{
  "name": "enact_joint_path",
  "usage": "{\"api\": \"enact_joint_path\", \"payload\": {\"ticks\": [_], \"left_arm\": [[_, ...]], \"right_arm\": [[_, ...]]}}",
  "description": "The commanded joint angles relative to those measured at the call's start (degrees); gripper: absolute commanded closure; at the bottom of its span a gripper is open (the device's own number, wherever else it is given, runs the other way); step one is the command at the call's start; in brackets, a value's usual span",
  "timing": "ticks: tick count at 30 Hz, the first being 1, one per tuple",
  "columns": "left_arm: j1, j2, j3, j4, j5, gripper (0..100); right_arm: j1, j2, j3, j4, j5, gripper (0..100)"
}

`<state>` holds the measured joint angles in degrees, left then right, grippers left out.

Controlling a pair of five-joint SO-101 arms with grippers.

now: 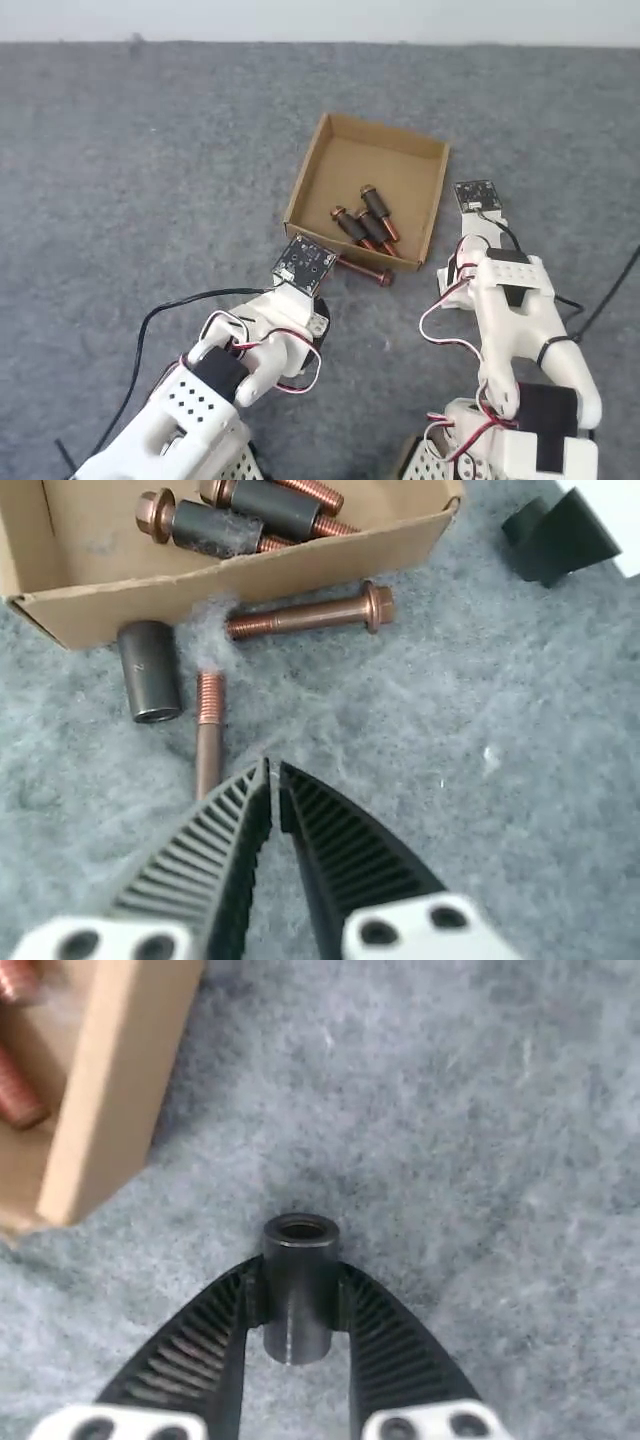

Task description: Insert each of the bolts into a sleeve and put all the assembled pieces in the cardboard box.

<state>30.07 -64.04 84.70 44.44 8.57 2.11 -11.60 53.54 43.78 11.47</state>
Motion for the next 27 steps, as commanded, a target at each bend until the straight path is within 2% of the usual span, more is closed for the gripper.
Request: {"api": "enact_joint_path", "payload": {"ticks": [1, 10, 14, 18, 27], "left_arm": [[0.44, 8.00, -2.86, -3.34, 0.62, 99], [-0.44, 29.54, -13.49, -4.40, 0.62, 99], [-4.13, 37.19, -18.95, -1.58, 1.14, 99], [-7.21, 43.16, -22.20, -1.14, 5.63, 99], [-19.87, 47.47, -26.15, 1.14, 6.24, 99]], "right_arm": [[0.13, -0.31, -3.08, -0.13, -0.62, 99.3], [0.22, -0.31, -3.08, -0.13, -0.62, 99.3], [0.22, -0.31, -3.08, -0.04, -0.62, 99.3], [0.31, -0.31, -3.08, -0.04, -0.62, 99.3], [0.31, -0.31, -2.99, 0.22, -0.62, 99.3]]}}
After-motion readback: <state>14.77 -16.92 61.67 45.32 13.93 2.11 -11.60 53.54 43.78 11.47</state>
